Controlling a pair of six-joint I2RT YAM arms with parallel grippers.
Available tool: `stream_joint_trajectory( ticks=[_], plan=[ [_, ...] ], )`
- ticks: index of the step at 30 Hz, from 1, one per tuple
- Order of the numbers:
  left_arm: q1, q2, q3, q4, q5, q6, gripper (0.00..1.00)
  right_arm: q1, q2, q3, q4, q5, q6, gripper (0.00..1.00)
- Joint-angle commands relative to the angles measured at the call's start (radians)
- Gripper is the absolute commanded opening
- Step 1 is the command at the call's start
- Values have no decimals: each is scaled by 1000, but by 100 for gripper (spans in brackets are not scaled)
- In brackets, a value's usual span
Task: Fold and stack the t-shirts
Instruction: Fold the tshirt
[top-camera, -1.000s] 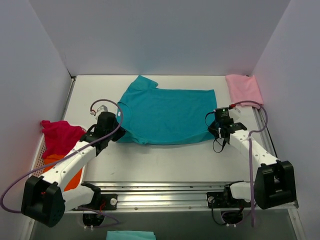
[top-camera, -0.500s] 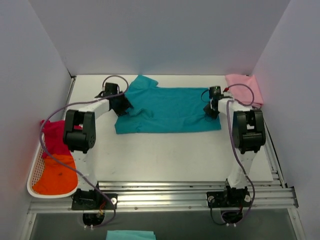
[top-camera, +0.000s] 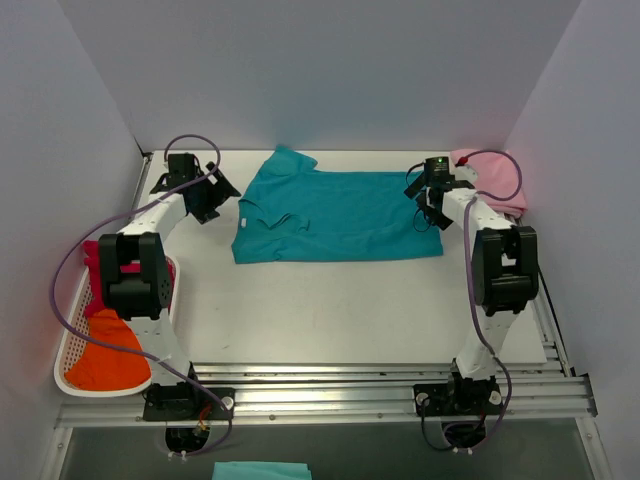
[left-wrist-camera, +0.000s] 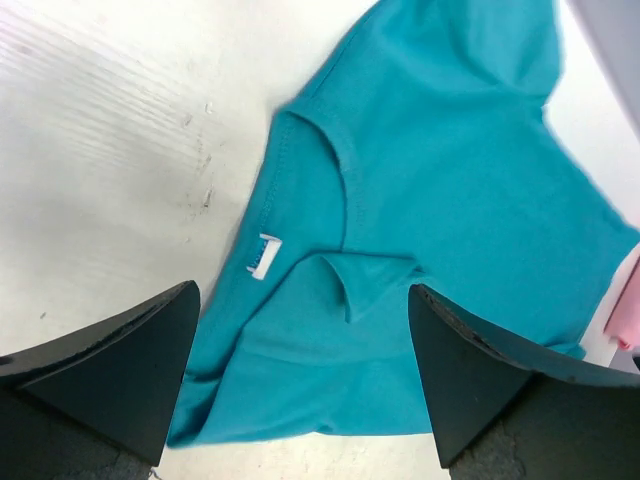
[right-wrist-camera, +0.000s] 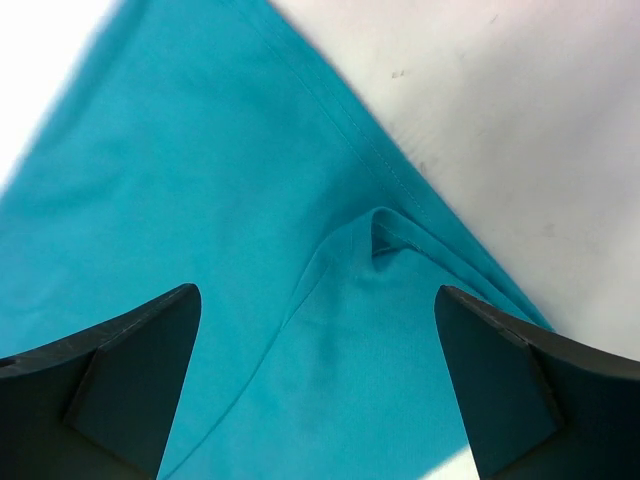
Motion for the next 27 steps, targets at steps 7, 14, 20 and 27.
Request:
stream_joint_trajectory(
  ticks=[7,14,20,27],
  plan=[
    [-108,-500,-419,53,-226,-64,94,49,-468,-333,43,133,24,100],
    [-277,-715,-774,162,-352,-228,94,53,-619,-638,169,43,41,100],
    [-318,-659,-857,255,-345,-277,94,44,-568,-727,271,3,44,100],
    [-317,-538,-869,361,-383,-318,94,35,-469,-712,327,16,64,100]
  ],
)
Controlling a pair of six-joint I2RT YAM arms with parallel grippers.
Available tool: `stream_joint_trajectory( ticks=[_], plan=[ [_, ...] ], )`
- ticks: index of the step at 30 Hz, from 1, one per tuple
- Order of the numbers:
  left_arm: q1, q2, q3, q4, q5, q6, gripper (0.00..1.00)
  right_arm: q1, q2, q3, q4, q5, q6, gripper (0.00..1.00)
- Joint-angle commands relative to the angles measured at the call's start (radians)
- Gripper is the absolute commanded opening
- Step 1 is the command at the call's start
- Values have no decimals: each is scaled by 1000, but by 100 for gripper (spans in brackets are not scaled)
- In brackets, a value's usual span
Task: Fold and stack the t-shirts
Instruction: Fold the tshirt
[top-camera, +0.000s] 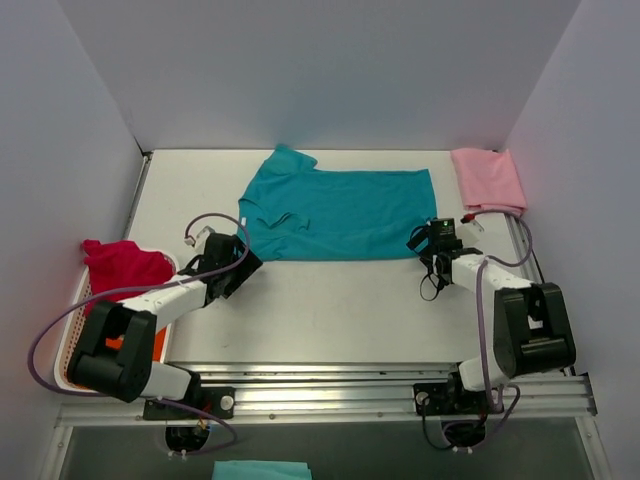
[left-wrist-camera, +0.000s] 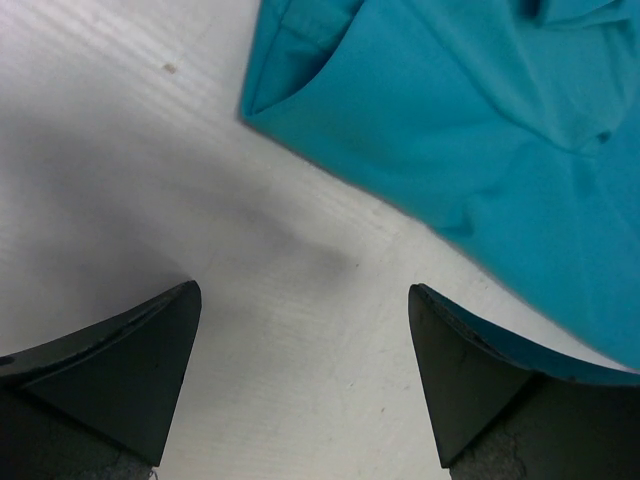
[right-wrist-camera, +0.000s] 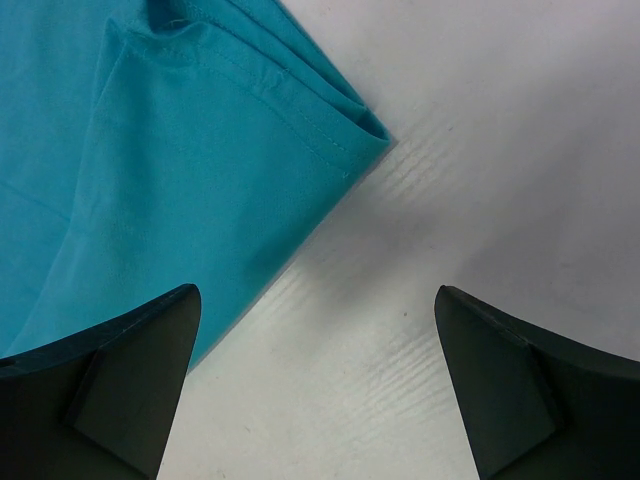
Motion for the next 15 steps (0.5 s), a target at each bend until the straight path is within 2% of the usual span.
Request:
stream_joint_trajectory(
  ticks=[1,8,11,12,15],
  plan=[
    [0,47,-5,149,-45,-41,94,-14,61,23,55,16,26,100],
    [2,197,46,202,-96,-79,95,-31,150,49,89,27,39,99],
    [3,274,90,206,-102,-84,99,-43,181,65,95,30,38,98],
    [5,292,101,211,-100,-84,93,-46,188,69,95,30,38,97],
    [8,354,127,231,-91,-82,86,-66,204,75,105,30,33,95]
  ],
)
